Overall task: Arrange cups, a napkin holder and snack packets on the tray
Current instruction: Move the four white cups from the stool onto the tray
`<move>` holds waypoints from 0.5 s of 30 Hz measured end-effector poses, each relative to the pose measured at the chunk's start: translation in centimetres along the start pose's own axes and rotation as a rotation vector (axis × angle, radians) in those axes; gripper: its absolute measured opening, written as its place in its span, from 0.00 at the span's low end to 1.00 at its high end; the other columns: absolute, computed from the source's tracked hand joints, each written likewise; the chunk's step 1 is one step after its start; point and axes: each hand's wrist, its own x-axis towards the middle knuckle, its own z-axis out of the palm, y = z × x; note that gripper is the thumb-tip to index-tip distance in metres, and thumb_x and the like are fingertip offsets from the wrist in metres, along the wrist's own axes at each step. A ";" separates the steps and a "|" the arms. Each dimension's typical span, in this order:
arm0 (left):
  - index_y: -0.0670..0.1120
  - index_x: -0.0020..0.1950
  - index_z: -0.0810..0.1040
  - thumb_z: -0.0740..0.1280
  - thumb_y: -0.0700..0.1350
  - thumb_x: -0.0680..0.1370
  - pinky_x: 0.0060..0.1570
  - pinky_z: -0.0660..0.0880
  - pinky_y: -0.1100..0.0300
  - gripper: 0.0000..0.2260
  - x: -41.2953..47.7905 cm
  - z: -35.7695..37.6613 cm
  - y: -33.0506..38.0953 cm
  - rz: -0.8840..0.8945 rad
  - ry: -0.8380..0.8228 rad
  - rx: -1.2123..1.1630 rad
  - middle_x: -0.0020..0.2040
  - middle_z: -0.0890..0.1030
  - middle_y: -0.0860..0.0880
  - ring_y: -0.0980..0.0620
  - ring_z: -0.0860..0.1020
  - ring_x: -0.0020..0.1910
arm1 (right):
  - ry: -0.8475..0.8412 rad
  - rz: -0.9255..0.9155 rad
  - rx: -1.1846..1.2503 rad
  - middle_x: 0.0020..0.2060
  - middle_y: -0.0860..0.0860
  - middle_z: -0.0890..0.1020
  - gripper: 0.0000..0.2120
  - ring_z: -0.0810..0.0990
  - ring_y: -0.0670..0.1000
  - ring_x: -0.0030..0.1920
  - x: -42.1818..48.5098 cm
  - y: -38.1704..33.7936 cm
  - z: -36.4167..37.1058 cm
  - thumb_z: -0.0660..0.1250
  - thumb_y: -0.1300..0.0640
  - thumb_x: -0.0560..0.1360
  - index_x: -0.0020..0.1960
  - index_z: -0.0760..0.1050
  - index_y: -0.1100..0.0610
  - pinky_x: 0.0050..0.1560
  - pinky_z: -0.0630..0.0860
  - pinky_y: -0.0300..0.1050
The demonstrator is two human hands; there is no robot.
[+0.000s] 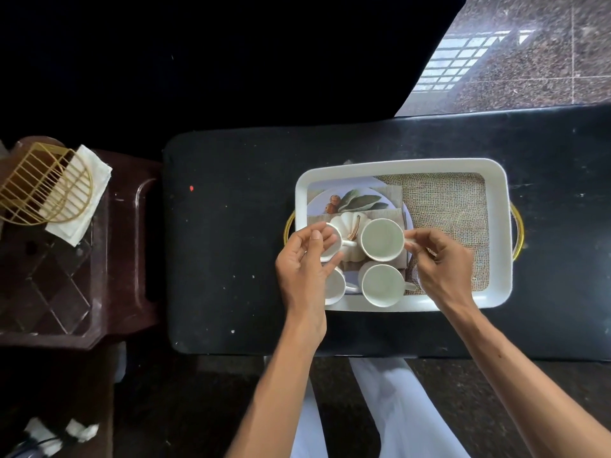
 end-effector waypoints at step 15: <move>0.48 0.59 0.83 0.65 0.41 0.83 0.55 0.82 0.58 0.09 0.7 -7.2 2.7 0.294 0.109 0.209 0.57 0.86 0.53 0.56 0.83 0.59 | 0.085 -0.130 -0.226 0.63 0.58 0.80 0.14 0.74 0.55 0.67 -1.8 -5.8 0.4 0.64 0.62 0.80 0.65 0.77 0.60 0.68 0.67 0.48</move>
